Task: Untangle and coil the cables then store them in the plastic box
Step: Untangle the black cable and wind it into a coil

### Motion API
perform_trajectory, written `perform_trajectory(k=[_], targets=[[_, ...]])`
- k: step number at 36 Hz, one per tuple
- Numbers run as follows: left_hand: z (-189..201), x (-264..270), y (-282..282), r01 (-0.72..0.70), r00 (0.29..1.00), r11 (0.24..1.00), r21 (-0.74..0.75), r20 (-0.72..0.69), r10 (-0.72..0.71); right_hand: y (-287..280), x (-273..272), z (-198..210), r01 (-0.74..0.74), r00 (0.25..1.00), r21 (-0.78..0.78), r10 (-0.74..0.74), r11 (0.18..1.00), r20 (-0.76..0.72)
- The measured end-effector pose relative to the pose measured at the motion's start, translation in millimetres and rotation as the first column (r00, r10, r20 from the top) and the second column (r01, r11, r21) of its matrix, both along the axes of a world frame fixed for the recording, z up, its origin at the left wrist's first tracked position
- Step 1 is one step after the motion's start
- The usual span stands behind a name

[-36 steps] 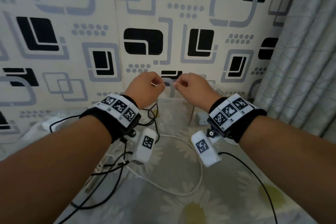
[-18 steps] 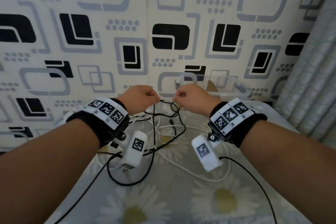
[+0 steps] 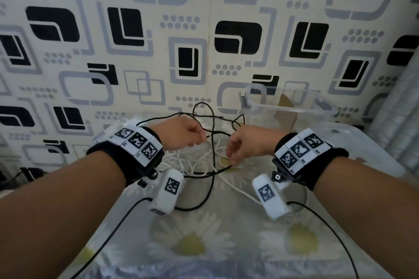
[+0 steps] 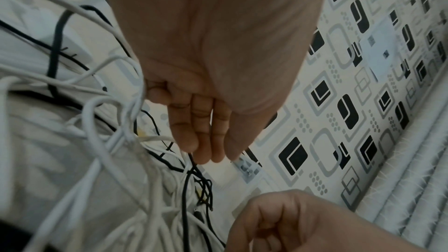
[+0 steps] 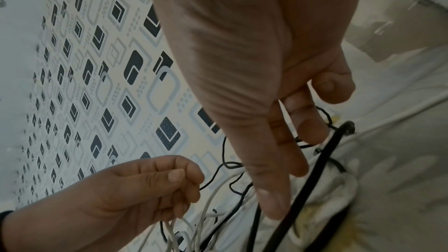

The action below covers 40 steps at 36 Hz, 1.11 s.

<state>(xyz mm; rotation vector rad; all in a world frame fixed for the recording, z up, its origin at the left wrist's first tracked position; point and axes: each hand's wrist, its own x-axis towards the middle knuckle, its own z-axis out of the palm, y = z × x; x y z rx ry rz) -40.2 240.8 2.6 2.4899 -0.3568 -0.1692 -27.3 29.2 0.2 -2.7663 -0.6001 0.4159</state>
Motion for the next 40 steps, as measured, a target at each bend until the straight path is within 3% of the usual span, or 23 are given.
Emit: perform_trajectory(k=[4,10,15,18,25,32,40], targets=[[-1.4,-3.3,0.8,0.022,0.999,0.999,-0.047,0.029,-0.021,3.3,-3.4,-4.9,-0.042,0.999,-0.08,0.042,0.996,0.004],[-3.5,-7.0,1.6,0.07,0.998,0.994,-0.083,0.018,-0.068,2.4,-6.2,1.3,-0.086,0.992,-0.076,0.093,0.993,0.085],[-0.2,-9.5,1.1,0.076,0.997,0.994,-0.083,0.026,-0.074,-3.2,-5.6,21.2,-0.015,0.974,0.16,-0.021,0.987,0.224],[7.3,-10.9,3.4,0.015,0.996,0.991,-0.135,0.094,-0.003,-6.7,-4.8,33.4,0.028,0.943,0.319,-0.13,0.947,0.305],[27.9,-11.3,18.5,-0.082,0.947,0.964,-0.252,0.28,0.154,-13.3,-3.9,59.3,0.069,0.872,0.632,-0.354,0.772,0.337],[40.2,-2.6,21.6,-0.07,0.944,0.948,-0.312,0.286,0.164,-8.7,-5.9,90.3,-0.01,0.802,0.757,-0.447,0.653,0.396],[45.5,4.0,30.6,-0.12,0.909,0.944,-0.307,0.349,0.229,-15.6,-0.9,124.0,-0.1,0.714,0.886,-0.587,0.453,0.381]])
